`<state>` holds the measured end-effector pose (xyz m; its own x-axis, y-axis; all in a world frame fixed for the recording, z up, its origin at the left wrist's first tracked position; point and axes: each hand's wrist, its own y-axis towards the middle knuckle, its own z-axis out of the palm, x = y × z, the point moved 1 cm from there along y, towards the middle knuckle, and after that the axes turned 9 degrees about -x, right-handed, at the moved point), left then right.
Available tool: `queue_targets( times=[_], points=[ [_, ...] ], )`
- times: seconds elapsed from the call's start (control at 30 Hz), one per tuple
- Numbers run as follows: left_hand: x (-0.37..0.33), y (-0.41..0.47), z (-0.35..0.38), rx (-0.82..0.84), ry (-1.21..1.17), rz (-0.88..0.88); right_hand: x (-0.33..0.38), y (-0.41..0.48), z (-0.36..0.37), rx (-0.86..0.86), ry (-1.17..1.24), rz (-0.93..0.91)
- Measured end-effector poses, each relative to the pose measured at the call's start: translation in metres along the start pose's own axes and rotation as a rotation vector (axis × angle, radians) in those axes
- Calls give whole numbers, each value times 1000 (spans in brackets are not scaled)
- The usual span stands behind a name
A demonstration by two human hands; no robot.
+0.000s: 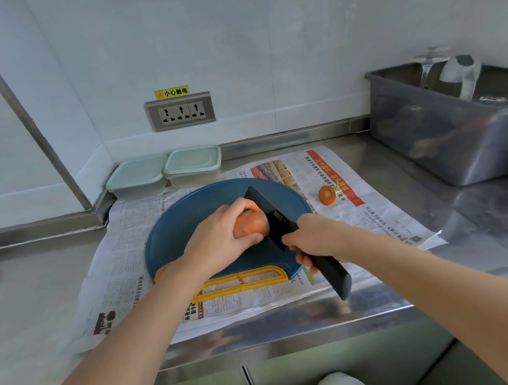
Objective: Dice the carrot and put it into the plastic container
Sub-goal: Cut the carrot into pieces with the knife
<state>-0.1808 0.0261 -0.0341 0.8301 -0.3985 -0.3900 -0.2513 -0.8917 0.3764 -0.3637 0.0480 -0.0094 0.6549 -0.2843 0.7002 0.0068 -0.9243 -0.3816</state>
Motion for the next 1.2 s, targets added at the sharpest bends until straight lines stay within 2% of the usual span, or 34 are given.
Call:
queue_targets(
  times=[0.2,0.37,1.2],
  points=[
    [-3,0,2,-29,48,5,6,-9,-8,-141,-83,-92],
    [-2,0,2,-39,52,6,3,-17,-11,-43,85,-78],
    [-3,3,2,-12,91,-7,6,-35,-8,-102,60,-69]
  ],
)
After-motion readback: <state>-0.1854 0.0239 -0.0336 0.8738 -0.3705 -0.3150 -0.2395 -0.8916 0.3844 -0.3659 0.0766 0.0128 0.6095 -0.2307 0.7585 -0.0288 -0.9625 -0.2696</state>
